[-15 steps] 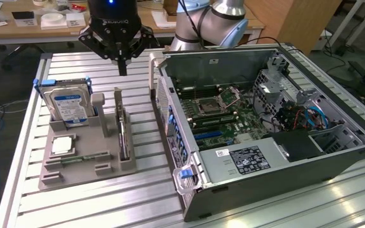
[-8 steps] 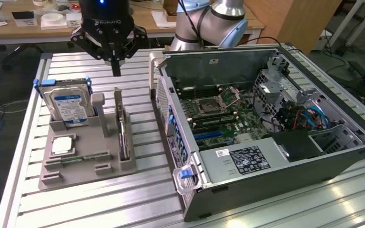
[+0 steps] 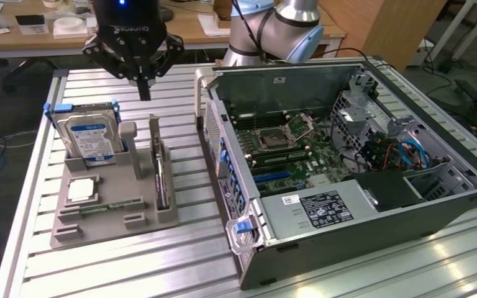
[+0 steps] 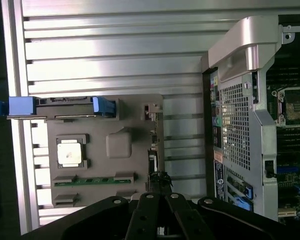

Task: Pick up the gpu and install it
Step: 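Reach for the gpu, then pick up the gpu and move the gpu toward the slot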

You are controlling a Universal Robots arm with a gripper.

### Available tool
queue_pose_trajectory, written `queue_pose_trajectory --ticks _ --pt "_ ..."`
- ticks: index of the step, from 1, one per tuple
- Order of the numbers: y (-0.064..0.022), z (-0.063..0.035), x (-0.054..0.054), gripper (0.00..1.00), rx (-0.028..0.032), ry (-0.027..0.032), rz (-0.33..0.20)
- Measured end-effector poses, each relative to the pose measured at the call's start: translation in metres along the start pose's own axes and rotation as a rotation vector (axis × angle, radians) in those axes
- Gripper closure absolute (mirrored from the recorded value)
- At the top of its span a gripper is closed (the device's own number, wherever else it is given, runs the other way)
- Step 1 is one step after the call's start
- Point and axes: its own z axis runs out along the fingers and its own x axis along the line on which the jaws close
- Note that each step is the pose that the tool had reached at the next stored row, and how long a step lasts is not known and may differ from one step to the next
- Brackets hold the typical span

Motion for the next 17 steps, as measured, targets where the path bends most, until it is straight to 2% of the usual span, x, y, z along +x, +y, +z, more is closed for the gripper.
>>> queue_pose_trajectory --ticks 7,17 --pt "-0.0010 -0.0002 0.0115 0.89 0.0000 0.0000 0.000" --pt "-0.0010 -0.0002 0.0116 0.89 0.0000 0.0001 0.000"
